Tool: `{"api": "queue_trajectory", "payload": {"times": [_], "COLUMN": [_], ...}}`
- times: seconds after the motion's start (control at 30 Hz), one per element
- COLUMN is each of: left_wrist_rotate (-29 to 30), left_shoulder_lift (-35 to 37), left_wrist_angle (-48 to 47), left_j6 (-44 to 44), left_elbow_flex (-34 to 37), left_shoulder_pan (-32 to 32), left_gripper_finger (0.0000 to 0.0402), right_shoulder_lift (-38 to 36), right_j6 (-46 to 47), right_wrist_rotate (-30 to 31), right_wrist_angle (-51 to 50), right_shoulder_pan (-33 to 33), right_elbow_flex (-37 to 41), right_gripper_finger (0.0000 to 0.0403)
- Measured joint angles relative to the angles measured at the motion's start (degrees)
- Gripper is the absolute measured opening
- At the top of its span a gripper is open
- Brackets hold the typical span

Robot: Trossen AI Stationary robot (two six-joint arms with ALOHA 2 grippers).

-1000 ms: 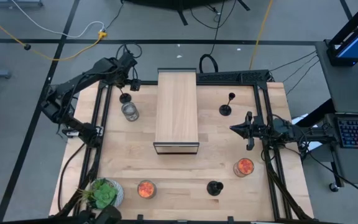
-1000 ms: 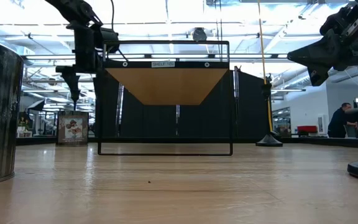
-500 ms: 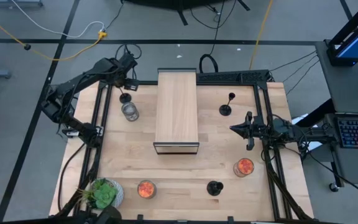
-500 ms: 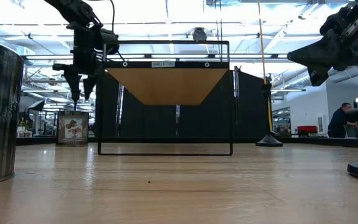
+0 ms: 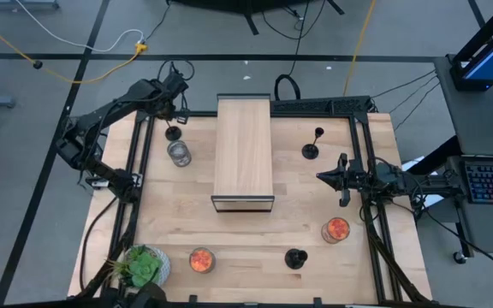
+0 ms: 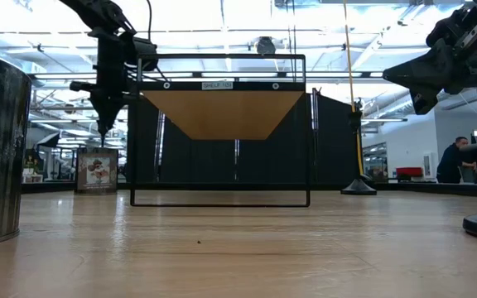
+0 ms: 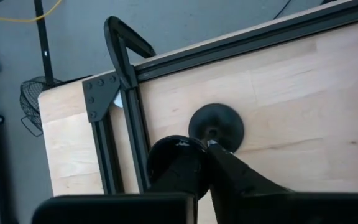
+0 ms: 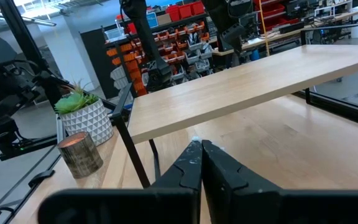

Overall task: Pick & Place candle stick holders
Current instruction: Put the top left black candle holder on the shelf

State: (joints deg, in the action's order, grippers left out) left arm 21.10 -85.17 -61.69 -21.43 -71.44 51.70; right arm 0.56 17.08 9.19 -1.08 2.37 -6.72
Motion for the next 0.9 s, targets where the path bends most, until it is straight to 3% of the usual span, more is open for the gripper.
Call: {"api": "queue_trajectory", "payload": {"times": [0.37,0.9], "left_wrist_rotate": [0.0,1.5], "left_shoulder_lift": [0.9,2.3], "left_wrist_angle": [-1.9,-13.2], "left_j6": [3.8,6.8], "left_elbow_flex": [-1.5,-23.6], "left_shoulder_pan": [0.0,-3.4], "left_gripper_finger": [0.0012,0.0002], "right_shoulder_lift": [0.0,0.0], "right_j6": [0.0,0.0], "right_wrist_rotate": [0.0,0.0], "right_wrist_angle": [0.0,0.0], "right_shoulder_pan": [0.0,0.0], "right_elbow_flex": [0.0,0.0], "right_gripper_finger": [0.0000,0.0000]}}
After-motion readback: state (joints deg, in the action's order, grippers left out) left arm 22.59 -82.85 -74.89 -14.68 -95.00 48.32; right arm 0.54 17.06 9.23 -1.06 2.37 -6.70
